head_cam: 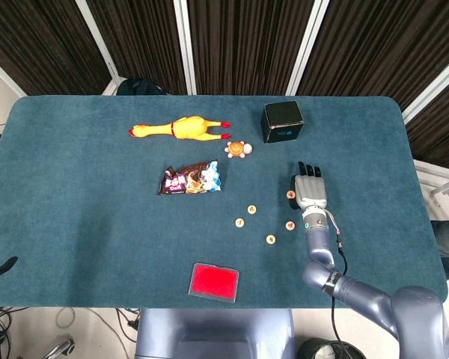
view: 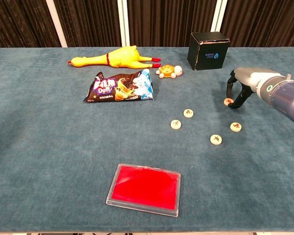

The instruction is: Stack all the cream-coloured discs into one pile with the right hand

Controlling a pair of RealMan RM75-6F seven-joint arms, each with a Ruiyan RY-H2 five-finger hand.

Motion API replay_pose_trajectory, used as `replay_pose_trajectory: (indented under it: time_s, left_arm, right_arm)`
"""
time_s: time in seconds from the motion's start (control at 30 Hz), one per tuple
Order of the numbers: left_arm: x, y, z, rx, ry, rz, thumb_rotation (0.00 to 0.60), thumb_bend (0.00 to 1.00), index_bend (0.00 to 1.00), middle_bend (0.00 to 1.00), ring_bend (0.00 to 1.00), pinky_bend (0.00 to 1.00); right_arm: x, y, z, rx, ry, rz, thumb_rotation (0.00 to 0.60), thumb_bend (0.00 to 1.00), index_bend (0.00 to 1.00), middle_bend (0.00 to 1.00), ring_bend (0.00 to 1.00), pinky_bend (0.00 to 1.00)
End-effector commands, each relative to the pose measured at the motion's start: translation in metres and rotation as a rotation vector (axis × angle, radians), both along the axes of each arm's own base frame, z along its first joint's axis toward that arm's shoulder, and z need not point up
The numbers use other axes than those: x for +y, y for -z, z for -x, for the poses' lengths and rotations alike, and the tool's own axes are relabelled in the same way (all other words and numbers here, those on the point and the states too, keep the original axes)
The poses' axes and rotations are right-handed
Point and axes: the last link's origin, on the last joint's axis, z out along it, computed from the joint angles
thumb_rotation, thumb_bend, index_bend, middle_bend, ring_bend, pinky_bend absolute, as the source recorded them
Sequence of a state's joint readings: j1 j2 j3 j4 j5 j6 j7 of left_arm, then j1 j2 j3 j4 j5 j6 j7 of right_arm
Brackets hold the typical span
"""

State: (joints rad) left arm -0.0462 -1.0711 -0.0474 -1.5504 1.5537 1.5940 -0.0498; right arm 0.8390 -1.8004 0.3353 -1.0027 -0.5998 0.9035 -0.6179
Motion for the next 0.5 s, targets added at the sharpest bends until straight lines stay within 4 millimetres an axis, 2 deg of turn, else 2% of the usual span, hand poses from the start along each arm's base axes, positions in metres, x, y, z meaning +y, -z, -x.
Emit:
replay_pose_trajectory:
  time_s: [0.03,0.5]
  left_arm:
    - [0.0,-0.0001,0.0001,-0.001,-0.001,0.0,0.6,0.1,0.11,0.0,0.0,0.03]
    - [0.0002,-0.0004,0.0003,-0.003,-0.002,-0.002,0.6,0.1,0.12,0.0,0.0,0.03]
  right_arm:
    - [-0.0003,0.0003,-0.0007,0.002,0.0,-0.003,0.6,0.4,0.5,0.0,0.0,0.0]
    - [-0.0008,0.0031,-0.0016,0.013,0.016,-0.019,0.6,0.4,0.5,0.0,0.0,0.0]
